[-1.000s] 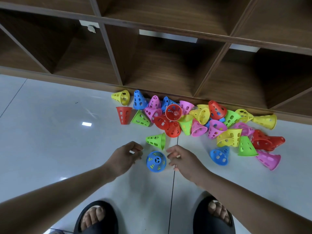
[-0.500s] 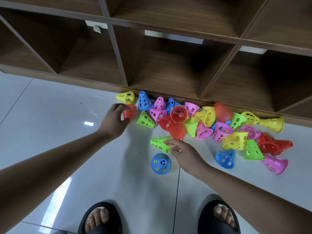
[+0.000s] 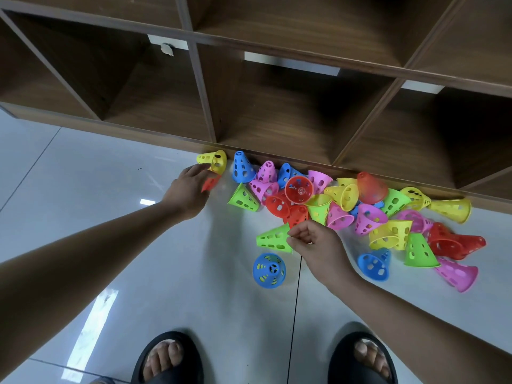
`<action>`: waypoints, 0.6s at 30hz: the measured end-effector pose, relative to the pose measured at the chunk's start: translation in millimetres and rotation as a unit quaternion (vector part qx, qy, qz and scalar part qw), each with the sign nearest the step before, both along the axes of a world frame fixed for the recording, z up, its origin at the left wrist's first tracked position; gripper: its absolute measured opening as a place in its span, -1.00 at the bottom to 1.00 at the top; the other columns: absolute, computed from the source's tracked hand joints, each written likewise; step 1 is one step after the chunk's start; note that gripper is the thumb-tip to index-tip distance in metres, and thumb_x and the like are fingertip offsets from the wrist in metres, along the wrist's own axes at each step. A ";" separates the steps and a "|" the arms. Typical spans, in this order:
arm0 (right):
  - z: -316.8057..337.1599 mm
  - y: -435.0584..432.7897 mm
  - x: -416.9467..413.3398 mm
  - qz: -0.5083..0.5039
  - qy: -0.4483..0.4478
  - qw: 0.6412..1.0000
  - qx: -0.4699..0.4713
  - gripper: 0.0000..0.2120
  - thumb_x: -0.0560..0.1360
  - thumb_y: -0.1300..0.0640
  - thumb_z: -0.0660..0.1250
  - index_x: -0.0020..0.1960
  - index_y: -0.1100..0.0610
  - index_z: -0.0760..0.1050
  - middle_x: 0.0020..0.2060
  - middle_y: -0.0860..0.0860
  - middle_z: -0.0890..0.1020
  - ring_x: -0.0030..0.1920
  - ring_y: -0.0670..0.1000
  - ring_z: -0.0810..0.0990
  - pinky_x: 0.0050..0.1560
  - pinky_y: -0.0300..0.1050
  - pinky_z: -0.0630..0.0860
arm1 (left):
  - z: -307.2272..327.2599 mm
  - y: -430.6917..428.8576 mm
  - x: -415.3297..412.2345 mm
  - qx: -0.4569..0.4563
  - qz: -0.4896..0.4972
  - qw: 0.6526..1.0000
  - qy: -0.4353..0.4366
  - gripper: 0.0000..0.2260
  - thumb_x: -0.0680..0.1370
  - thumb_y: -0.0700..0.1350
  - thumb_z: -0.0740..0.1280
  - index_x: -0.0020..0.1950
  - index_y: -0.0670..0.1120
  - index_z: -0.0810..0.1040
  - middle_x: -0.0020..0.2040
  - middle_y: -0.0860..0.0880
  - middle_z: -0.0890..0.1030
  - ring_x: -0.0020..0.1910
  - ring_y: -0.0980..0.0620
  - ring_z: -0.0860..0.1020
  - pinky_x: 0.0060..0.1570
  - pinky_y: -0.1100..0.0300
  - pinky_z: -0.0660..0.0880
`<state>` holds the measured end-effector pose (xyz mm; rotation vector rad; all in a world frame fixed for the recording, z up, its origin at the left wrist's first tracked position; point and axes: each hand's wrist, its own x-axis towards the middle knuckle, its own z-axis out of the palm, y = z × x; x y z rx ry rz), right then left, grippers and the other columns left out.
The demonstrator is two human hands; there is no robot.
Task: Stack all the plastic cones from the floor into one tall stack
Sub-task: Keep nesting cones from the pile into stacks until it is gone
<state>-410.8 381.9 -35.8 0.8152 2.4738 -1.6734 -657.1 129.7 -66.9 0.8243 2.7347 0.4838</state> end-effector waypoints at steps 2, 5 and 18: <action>7.6 -1.2 -2.5 -0.027 0.018 0.998 -0.057 -0.86 0.52 0.28 0.52 -0.05 0.07 0.62 -0.20 -0.05 0.70 -0.16 -0.08 0.66 -0.08 -0.16 0.60 | 0.4 -2.2 0.4 -0.001 0.018 1.000 0.007 -0.56 0.60 -0.24 0.38 0.46 0.05 0.53 0.45 -0.08 0.51 0.38 -0.24 0.44 0.28 -0.14 0.53; 19.4 -0.1 -3.9 -0.056 0.041 0.987 -0.147 -0.85 0.56 0.34 0.47 0.02 0.14 0.57 -0.20 0.02 0.69 -0.19 -0.01 0.70 -0.17 -0.14 0.55 | -0.7 -8.7 4.9 0.005 0.047 0.999 0.026 -0.63 0.60 -0.24 0.40 0.37 0.05 0.56 0.27 -0.08 0.59 0.20 -0.22 0.50 0.13 -0.07 0.55; 12.5 1.5 28.4 0.032 -0.054 0.962 -0.266 -0.81 0.61 0.39 0.33 0.17 0.22 0.60 -0.08 0.16 0.72 -0.09 0.09 0.70 -0.06 -0.02 0.51 | 11.6 -32.0 54.8 0.161 0.192 0.968 -0.029 -0.90 0.55 -0.15 0.51 0.05 -0.04 0.71 -0.06 0.06 0.75 -0.07 0.10 0.70 -0.06 0.29 0.56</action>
